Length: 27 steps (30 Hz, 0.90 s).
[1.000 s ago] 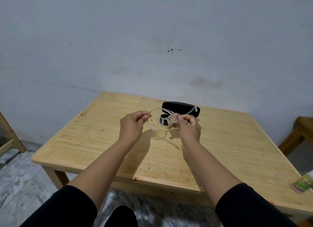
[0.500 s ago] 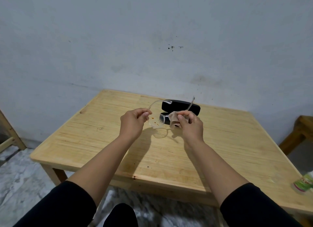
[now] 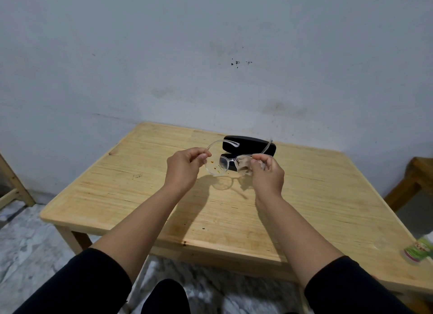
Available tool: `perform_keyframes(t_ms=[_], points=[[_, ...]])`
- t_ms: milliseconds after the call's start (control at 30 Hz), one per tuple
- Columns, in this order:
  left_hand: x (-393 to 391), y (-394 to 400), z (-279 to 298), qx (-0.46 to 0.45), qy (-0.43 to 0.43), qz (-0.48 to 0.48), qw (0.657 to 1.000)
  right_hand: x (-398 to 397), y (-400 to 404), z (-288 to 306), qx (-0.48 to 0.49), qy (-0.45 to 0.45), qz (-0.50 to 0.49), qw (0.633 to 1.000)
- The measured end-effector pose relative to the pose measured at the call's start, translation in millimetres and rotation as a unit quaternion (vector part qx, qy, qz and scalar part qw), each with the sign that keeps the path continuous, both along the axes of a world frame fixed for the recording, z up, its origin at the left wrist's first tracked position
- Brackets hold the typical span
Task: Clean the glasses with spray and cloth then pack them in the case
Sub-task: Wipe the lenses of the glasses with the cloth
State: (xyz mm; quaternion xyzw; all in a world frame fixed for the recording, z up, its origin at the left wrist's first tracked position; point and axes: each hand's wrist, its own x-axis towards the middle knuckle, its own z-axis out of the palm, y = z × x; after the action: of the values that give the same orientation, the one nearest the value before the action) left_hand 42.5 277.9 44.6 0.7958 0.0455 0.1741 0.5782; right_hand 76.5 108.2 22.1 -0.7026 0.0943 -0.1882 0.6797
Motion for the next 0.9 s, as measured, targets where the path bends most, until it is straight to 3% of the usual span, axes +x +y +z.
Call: perform_keyframes(t_ms=[233,533,733,900], points=[[2,-2,0,-0.015,-0.007,-0.005,1.0,-2,2,-1,-0.003,-0.017,-0.019,1.0],[7,2,-2,-0.012,-0.01,0.001,1.0,-2,-6,-6,-0.004,0.003,0.061,0.998],[7,-8,-5,-0.013,-0.032,-0.013,0.999,-3,-3,-2,0.006,0.003,-0.027,1.0],[8,-9,-4,-0.012,-0.041,-0.008,0.999,-2,-2,-2,-0.069,-0.007,0.016,0.997]])
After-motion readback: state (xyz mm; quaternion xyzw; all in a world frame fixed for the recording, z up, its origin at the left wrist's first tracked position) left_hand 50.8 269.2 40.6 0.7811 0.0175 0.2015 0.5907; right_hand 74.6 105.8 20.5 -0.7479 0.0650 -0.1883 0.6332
